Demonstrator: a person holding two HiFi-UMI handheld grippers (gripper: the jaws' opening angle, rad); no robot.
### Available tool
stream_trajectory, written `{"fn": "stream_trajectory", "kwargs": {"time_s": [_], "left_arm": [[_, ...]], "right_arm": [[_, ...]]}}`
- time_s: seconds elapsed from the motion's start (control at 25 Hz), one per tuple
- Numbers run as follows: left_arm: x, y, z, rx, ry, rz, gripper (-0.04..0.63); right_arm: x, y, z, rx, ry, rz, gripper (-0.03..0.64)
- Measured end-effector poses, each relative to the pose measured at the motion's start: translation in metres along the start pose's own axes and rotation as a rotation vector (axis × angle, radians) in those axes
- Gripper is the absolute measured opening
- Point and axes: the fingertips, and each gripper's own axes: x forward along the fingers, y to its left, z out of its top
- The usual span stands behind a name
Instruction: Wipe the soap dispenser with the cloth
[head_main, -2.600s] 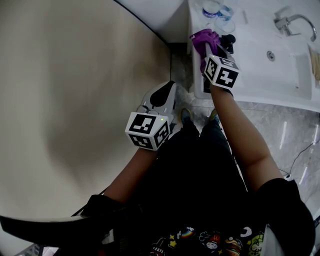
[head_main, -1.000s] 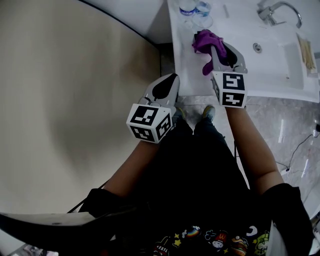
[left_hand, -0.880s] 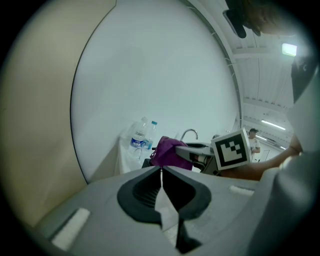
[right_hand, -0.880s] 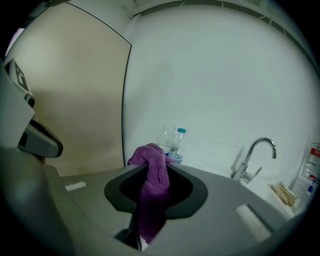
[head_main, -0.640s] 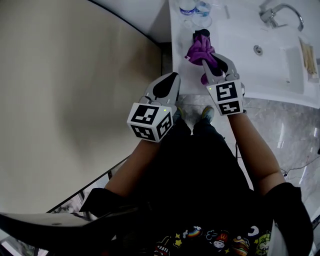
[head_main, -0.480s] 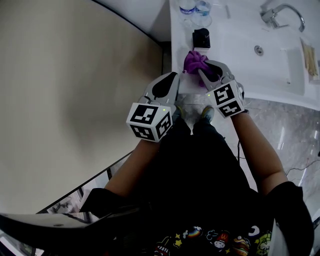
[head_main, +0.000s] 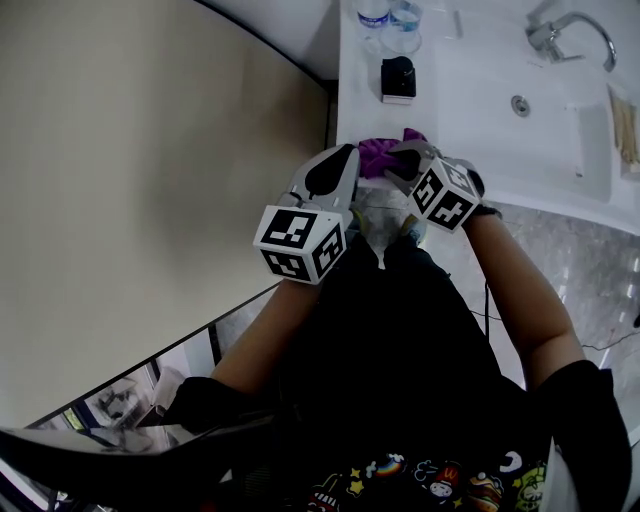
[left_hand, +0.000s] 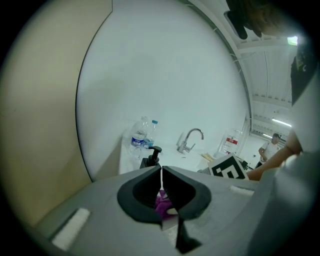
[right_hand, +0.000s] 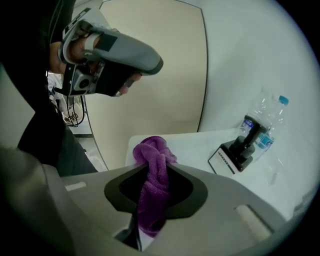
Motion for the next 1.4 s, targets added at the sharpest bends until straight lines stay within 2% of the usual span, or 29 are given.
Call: {"fn": "stream_trajectory", "kwargs": {"time_s": [0.08,0.24,0.32,0.44,0.48,0.76,0.96,1.2,1.4], "left_arm": [[0.002,-0.002,-0.001,-0.006,0.002,0.009,0.007],[0.009,-0.005,-0.001,-0.016,0.006,0.018,0.008],[0.012,-0.006,0.0,-0.019,0.005,0.017,0.008],[0.016,-0.009,0.004,-0.009,0.001,0.01,0.008],[0.018,-0.01,0.007,-0.001,0.0,0.007,0.008],[0.027,-0.014,0.027,0.078,-0.039,-0.026,0.007],[0.027,-0.019,0.051,0.124,-0.084,-0.056,0.008],[0.025,-0.031,0.077,0.185,-0.134,-0.104,0.008],[0.023,-0.031,0.085,0.202,-0.146,-0.126,0.008]], "right_arm": [[0.005,0.002,-0.004,0.008,0.011,0.025,0.111],[0.0,-0.002,0.001,0.038,-0.02,0.037,0.167],[-0.008,-0.005,0.005,0.061,-0.048,0.027,0.229],[-0.028,-0.011,0.015,0.116,-0.117,-0.011,0.235],[-0.037,-0.016,0.019,0.138,-0.147,-0.038,0.228],[-0.119,-0.064,0.056,0.355,-0.432,-0.353,0.028],[-0.171,-0.073,0.082,0.414,-0.6,-0.53,0.025],[-0.188,-0.074,0.083,0.503,-0.601,-0.615,0.023],[-0.19,-0.074,0.088,0.539,-0.593,-0.643,0.023]]}}
